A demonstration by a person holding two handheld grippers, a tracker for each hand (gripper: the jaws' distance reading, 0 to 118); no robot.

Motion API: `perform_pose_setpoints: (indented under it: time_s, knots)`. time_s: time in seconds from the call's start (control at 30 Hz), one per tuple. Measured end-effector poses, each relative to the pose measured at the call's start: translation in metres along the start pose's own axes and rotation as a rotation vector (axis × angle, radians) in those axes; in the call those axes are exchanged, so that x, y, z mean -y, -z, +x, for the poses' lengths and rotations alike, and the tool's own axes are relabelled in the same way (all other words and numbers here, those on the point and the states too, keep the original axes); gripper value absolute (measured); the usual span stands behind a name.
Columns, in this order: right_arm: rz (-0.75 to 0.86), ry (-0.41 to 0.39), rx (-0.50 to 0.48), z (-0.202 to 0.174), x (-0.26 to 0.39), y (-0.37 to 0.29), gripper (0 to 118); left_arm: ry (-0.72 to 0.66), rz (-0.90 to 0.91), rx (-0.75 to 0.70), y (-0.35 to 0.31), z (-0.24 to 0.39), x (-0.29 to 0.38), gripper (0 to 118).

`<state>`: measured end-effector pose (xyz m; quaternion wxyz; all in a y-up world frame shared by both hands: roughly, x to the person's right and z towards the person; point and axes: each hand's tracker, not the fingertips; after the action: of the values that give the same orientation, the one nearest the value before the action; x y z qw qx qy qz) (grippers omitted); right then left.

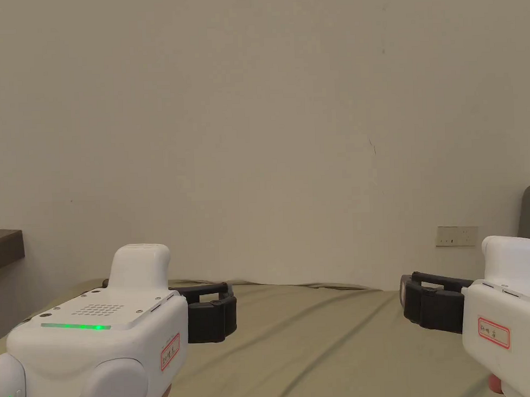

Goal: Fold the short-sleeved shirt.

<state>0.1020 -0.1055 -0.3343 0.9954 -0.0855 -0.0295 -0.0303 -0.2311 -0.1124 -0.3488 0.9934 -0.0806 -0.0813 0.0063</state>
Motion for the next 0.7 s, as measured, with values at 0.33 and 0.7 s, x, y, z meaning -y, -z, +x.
perform_pose_setpoints:
  time_s: [0.33,0.7]
  knots:
    - [0.003,0.005,-0.011,-0.0003,-0.0013,-0.0006,118,-0.009,-0.011,0.014,-0.0001,0.0022,0.0008,118]
    - [0.001,0.001,-0.017,-0.0040,-0.0005,-0.0021,118,-0.003,-0.009,0.008,-0.0025,0.0017,0.0008,118]
